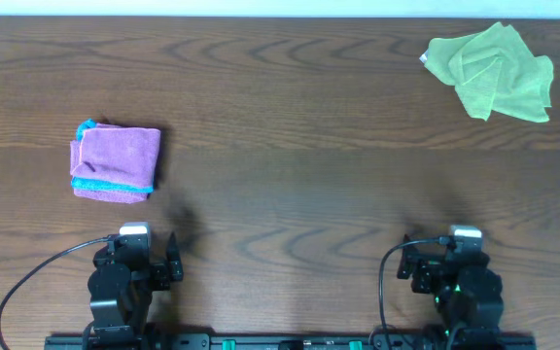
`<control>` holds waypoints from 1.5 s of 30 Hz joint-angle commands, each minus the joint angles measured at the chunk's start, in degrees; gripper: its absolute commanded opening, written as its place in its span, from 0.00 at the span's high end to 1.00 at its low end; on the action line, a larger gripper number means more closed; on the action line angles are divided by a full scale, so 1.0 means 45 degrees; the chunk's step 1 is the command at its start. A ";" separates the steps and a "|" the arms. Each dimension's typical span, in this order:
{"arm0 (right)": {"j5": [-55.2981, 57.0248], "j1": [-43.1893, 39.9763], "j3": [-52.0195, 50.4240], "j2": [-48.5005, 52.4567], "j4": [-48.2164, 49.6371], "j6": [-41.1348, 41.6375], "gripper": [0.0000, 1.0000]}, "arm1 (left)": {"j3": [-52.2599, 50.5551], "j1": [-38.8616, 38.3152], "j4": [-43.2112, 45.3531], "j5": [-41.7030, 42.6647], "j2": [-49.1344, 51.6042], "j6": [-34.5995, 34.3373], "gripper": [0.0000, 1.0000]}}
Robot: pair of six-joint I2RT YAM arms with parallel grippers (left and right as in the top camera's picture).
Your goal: Fold the cloth
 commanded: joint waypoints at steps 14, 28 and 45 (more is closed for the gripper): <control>-0.0442 -0.0053 -0.0345 -0.0146 0.0131 -0.1141 0.01 | -0.0087 -0.0053 -0.0044 -0.0185 -0.0083 -0.0102 0.05; -0.0447 -0.0053 -0.0345 -0.0146 0.0136 -0.1141 0.01 | -0.0087 -0.0053 -0.0044 -0.0189 -0.0083 -0.0102 0.05; -0.0447 -0.0053 -0.0345 -0.0146 0.0136 -0.1141 0.01 | -0.0087 -0.0053 -0.0044 -0.0189 -0.0083 -0.0102 0.04</control>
